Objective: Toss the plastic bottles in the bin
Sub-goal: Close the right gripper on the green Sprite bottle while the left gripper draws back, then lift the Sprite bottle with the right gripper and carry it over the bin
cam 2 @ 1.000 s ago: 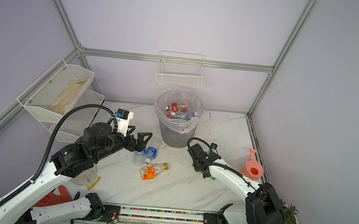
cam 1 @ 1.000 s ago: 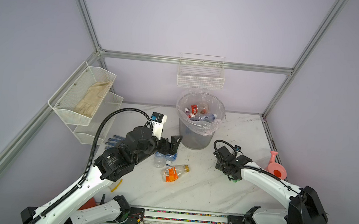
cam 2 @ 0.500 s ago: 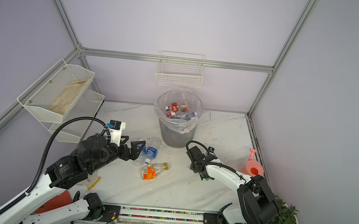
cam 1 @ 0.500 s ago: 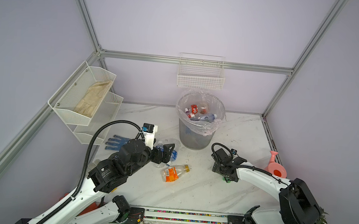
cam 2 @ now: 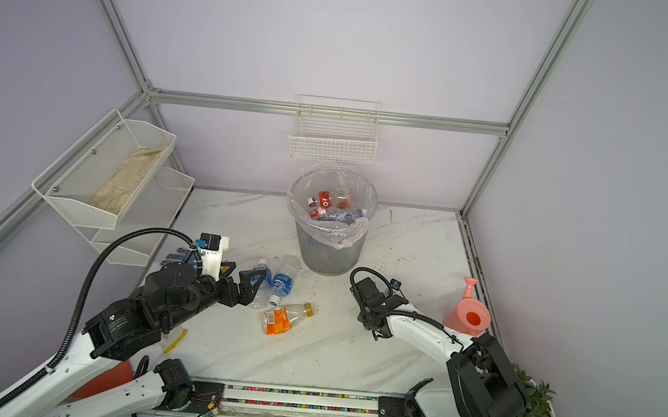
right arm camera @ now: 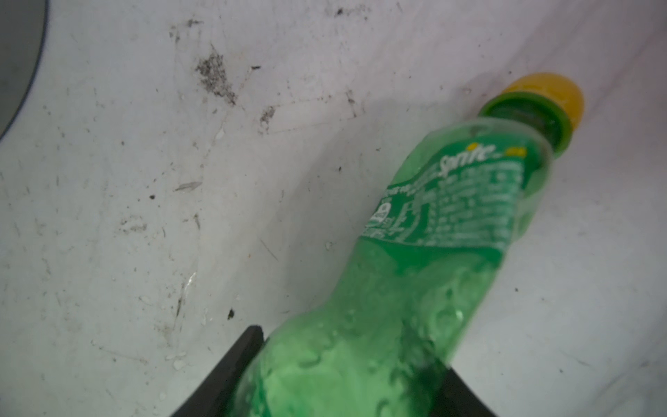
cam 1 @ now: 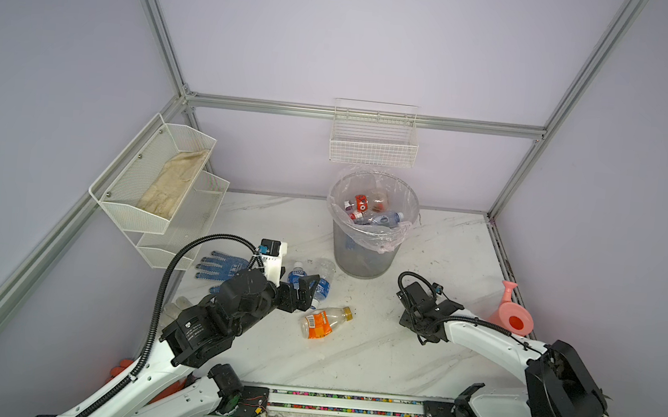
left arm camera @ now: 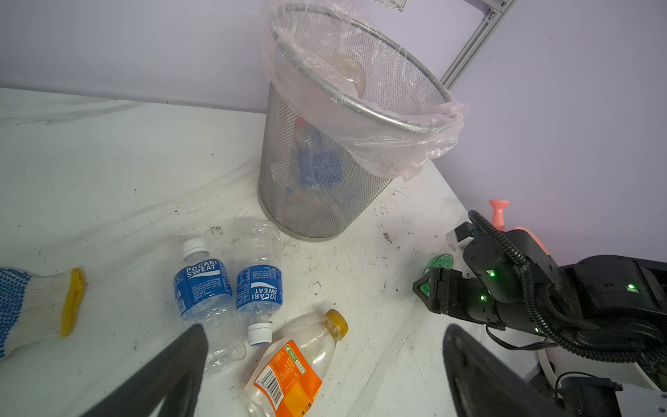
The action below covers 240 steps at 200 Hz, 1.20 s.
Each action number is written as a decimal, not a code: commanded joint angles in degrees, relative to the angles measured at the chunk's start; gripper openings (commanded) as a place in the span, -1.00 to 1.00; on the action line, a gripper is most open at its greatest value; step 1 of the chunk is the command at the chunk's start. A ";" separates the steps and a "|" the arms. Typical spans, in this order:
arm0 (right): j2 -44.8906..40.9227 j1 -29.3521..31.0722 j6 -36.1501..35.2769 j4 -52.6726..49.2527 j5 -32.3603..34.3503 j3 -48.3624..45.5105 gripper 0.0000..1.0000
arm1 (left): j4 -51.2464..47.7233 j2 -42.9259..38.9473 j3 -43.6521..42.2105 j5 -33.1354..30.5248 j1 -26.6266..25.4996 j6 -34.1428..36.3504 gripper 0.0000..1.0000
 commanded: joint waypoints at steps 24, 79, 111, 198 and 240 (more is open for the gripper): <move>-3.37 -0.25 2.54 -0.08 0.11 -1.35 -0.14 | 1.19 -0.83 -1.95 -0.57 -0.25 -1.33 1.00; -6.04 -0.25 0.15 0.22 -1.19 -1.52 -0.65 | 1.01 -1.99 -3.11 -0.41 -0.20 -2.47 1.00; -7.62 -0.22 -4.55 -0.08 -3.60 0.46 -0.82 | 0.75 -3.20 -5.11 -0.07 -0.23 -3.70 1.00; -16.90 3.39 -16.95 -4.39 -11.21 12.79 -1.00 | -0.32 -9.61 -14.45 1.25 -0.24 -10.26 1.00; -12.75 11.76 -17.59 -13.41 -1.56 27.96 -1.00 | -0.48 -10.28 -18.82 4.22 -0.25 -13.97 1.00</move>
